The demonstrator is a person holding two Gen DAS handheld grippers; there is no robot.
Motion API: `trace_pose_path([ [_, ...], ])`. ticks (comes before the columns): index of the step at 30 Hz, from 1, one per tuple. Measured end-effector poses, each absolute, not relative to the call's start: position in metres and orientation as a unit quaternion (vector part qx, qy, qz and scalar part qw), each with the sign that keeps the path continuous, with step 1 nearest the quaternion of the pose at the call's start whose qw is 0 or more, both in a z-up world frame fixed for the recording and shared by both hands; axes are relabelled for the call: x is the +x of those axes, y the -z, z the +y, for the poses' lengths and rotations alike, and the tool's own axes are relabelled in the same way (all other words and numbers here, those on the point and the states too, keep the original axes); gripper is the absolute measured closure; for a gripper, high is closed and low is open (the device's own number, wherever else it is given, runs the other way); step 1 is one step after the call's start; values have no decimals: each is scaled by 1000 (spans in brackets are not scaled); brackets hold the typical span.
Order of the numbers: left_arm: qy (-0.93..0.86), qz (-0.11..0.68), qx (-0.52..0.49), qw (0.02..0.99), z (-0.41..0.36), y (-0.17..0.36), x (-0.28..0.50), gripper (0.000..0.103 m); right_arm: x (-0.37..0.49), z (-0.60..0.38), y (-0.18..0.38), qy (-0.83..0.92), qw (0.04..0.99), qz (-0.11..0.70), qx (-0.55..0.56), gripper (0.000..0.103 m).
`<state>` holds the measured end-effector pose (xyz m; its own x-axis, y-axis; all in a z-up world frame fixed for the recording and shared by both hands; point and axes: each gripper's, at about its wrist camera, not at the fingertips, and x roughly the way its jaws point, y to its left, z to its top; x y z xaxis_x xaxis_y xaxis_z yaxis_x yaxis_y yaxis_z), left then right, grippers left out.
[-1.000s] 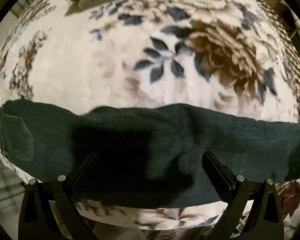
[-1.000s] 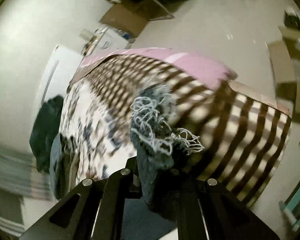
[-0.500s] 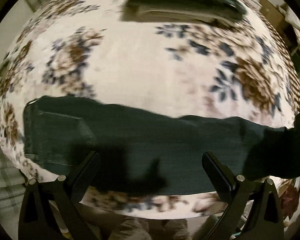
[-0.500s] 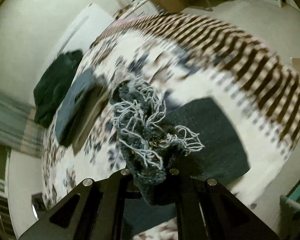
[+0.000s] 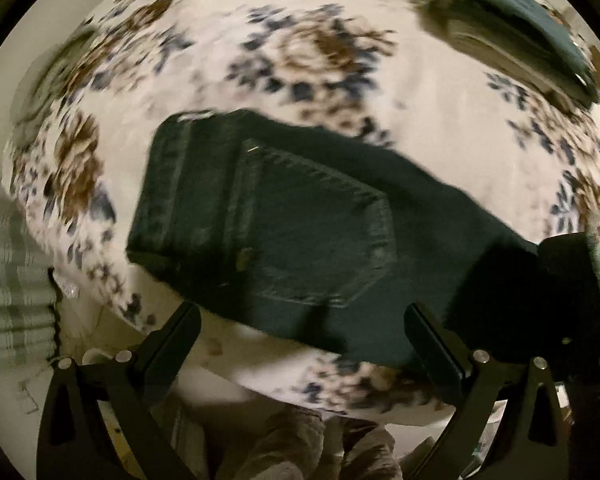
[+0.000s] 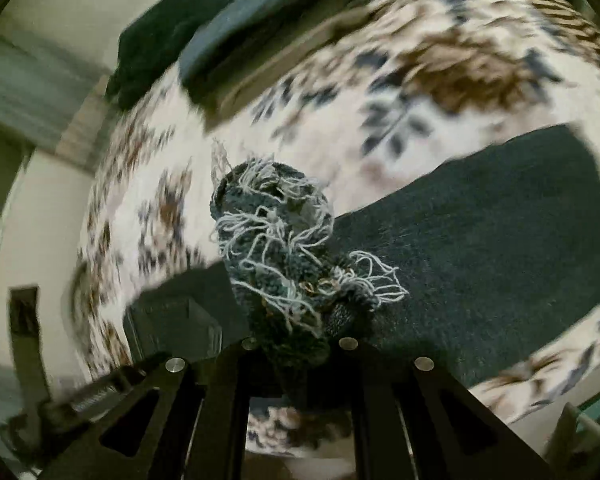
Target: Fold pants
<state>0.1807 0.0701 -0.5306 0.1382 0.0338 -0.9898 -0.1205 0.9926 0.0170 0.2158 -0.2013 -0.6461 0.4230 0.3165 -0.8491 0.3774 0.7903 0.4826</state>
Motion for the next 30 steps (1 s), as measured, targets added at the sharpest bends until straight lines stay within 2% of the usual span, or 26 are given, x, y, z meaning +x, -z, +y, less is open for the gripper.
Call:
trace_pose_path([
  [4,-63,660,-56,746,86,540,175,0,226,-168,679,-1,763,585,277,92],
  [7,-59,662,-82,742,87,542,175,0,230,-162,705,-19,725,628,282,78],
  [8,-56,661,-86,743,85,541,175,0,229,-166,706,-30,716,632,297,58],
  [9,-50,659,-89,745,81,540,175,0,225,-172,704,-34,711,630,310,45],
  [10,-43,658,-90,746,76,539,175,0,217,-183,694,-34,714,623,318,26],
  [16,14,669,-125,733,33,546,184,0,169,-273,642,42,736,584,339,24],
  [22,34,693,-82,716,-10,589,202,2,149,-380,653,122,725,583,346,24],
  [23,39,697,-74,712,-15,597,205,6,151,-391,658,122,723,586,345,24],
  [25,56,697,-71,712,-21,608,208,32,159,-407,670,92,720,595,345,24],
  [26,69,689,-72,718,-25,608,209,42,166,-411,678,76,719,601,342,24],
  [27,79,681,-67,725,-29,606,209,68,168,-417,683,65,717,603,342,24],
  [28,82,673,-50,734,-33,604,208,76,175,-417,689,46,718,606,339,24],
  [29,84,666,-39,740,-36,601,207,79,181,-416,693,35,721,607,333,26],
  [30,87,659,-38,746,-36,598,206,87,184,-417,693,27,726,602,331,49],
])
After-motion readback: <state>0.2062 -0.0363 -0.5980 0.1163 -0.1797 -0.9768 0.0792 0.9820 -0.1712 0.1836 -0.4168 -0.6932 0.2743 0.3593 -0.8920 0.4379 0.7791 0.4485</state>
